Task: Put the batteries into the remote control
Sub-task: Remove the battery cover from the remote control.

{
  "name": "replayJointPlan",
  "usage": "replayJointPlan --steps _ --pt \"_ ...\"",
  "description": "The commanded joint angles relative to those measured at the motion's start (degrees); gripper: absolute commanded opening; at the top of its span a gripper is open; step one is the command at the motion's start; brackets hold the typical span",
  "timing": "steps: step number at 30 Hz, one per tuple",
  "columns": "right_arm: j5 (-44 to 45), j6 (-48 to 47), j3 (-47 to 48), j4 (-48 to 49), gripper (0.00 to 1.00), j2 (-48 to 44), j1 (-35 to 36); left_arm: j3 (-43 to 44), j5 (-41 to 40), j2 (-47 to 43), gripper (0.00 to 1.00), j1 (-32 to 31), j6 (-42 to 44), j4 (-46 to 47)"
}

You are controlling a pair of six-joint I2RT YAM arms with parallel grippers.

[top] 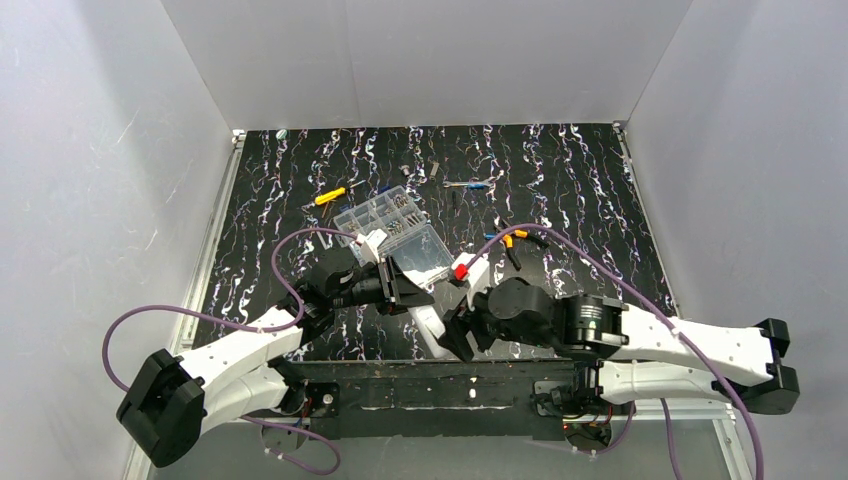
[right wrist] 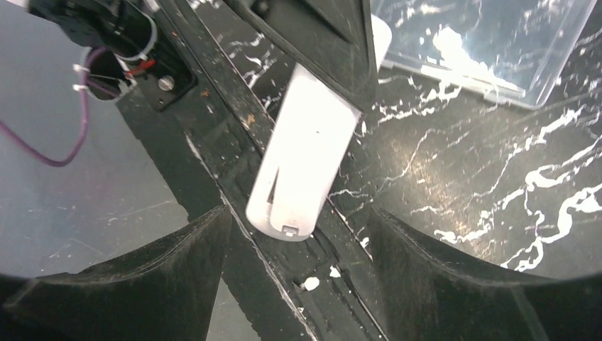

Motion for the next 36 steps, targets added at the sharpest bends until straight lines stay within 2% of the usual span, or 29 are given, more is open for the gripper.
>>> replayJointPlan --steps 1,8,15,28,36 --pt "2.6 5.1 0.9 -0.8 0.79 1.7 0.4 0.5 1.5 -0.9 0.00 -0.3 -0.1 2.8" --pt "4.5 7.5 -0.2 0.3 0.79 3.4 0.4 0.5 1.4 -1.2 0.00 -0.3 0.0 2.5" --pt "2.9 7.9 -0.8 0.5 0.77 5.2 0.4 0.3 1.6 -0.2 0.00 -0.3 -0.9 4.6" --pt "2.8 7.6 -2.8 1.5 0.60 6.1 0.4 0.2 1.5 -0.7 0.00 -0.3 -0.7 3.8" --pt "2.6 7.1 -2.8 1.5 0.43 5.5 0.4 0.3 1.6 -0.7 0.00 -0.3 -0.6 3.6"
